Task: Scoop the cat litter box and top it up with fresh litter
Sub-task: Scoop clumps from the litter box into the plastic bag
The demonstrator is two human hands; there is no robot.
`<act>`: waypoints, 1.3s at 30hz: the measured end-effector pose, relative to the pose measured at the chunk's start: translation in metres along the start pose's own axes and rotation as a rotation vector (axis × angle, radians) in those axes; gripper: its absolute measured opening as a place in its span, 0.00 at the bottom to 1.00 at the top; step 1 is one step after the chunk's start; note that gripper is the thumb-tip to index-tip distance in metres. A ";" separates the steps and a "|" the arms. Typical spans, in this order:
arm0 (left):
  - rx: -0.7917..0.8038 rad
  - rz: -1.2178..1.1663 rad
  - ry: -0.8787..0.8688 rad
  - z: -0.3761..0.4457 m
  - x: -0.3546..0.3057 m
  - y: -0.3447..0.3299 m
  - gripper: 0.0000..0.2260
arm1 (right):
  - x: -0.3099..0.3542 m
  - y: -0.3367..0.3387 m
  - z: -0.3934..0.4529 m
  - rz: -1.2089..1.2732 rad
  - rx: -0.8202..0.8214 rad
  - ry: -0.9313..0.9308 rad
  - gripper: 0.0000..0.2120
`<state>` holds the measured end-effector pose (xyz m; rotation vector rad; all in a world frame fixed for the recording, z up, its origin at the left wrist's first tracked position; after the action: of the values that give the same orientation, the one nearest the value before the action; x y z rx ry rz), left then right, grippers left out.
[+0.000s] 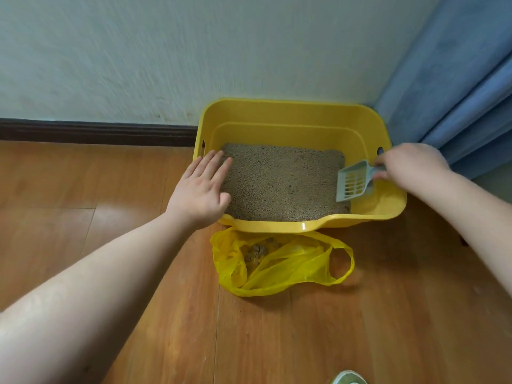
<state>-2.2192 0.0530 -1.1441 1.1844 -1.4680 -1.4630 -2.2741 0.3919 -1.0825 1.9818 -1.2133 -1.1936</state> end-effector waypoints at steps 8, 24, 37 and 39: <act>0.018 0.014 0.023 -0.002 0.000 0.002 0.34 | 0.059 -0.003 0.013 -0.361 0.076 -0.044 0.13; -0.009 0.001 0.026 -0.002 -0.001 0.005 0.34 | 0.021 -0.029 0.032 -0.174 0.100 -0.001 0.08; 0.013 0.003 0.035 0.000 0.001 0.002 0.34 | 0.080 -0.021 0.029 -0.334 0.111 0.114 0.13; 0.011 0.000 0.038 0.000 0.001 0.002 0.34 | 0.065 -0.024 0.036 -0.257 0.140 0.078 0.10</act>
<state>-2.2200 0.0518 -1.1421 1.2121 -1.4516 -1.4264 -2.2824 0.3454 -1.1451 2.3216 -1.0528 -1.1656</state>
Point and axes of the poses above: each hand's wrist, its own z-axis towards the middle knuckle, its own y-axis out of the back of the hand, x = y × z, the point moved 10 cm from there along z, towards the middle knuckle, and after that the axes turned 5 degrees about x, right-handed, at the moved point
